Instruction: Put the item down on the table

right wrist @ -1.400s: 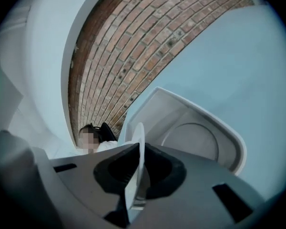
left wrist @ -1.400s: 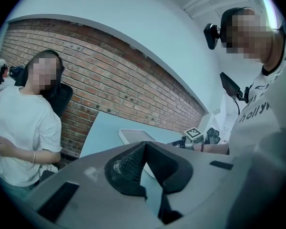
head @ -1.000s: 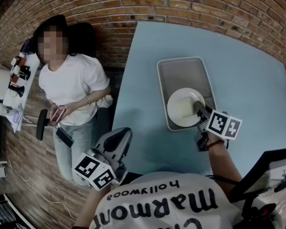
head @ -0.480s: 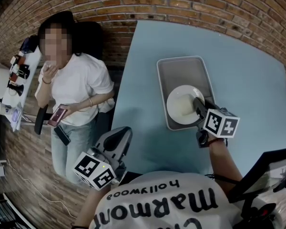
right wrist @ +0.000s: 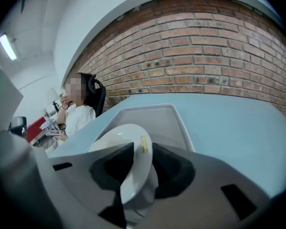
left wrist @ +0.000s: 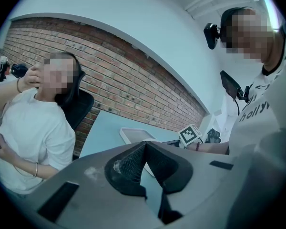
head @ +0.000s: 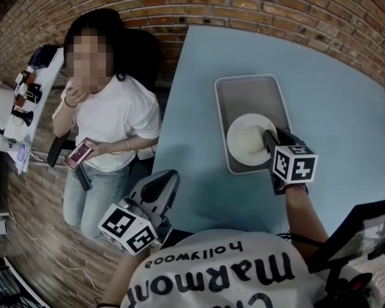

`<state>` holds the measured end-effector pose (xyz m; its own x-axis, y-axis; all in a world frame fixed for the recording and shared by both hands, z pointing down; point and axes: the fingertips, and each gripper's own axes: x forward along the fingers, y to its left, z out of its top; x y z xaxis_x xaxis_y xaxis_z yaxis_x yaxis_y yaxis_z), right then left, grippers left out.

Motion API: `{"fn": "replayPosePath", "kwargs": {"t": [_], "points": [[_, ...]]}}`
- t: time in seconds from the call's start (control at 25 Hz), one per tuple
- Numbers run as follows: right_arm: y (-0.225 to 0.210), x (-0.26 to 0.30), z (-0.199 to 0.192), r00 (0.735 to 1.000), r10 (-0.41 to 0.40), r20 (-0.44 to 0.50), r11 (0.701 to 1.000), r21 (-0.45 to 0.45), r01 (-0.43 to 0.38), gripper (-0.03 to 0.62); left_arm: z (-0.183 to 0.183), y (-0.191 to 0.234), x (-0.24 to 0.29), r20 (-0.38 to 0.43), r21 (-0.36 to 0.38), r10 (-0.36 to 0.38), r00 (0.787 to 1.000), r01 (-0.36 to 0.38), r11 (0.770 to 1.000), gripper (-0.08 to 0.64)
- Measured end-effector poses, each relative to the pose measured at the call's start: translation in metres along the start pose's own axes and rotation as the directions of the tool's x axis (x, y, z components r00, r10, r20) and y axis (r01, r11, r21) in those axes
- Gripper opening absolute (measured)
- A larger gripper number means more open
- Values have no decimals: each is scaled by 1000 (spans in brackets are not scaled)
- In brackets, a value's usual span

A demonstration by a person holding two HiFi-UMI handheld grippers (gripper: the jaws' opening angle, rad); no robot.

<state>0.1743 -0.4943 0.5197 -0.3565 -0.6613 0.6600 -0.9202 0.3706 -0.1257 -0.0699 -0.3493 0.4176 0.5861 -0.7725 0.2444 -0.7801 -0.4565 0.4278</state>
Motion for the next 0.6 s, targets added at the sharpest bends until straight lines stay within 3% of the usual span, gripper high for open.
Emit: {"fn": "replayPosePath", "kwargs": {"t": [0.16,0.28,0.6], "points": [[1,3,0,1000,-18,-19,995,-97,16,110,1,-1,0,1,1,0,1000,0,1000,6],[0,6,-3,998,-53,-35,975,-218,44,112,1,-1,1,2,1,-1,1000,1,1000,6],[5,12,-10,993,-94,-66,923,-379,62,110,2,-2,2,2,0,-1,1000,1,1000,6]]}}
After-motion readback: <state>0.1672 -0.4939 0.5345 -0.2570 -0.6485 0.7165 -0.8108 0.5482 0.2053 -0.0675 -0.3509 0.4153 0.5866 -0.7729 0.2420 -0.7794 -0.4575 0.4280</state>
